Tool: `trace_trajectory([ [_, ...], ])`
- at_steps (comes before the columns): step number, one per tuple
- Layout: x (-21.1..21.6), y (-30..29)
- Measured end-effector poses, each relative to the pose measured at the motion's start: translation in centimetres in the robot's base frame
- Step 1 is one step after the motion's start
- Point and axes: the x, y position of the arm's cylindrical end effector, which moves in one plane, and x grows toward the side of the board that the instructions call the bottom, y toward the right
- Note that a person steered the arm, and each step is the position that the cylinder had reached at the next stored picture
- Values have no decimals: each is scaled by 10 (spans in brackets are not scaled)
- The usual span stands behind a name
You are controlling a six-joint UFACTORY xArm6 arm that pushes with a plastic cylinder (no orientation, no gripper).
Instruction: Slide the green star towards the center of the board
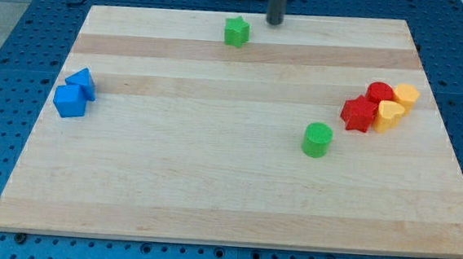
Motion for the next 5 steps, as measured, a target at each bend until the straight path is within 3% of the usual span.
trace_trajectory([
  [3,62,-56],
  [4,62,-116],
  [5,54,-138],
])
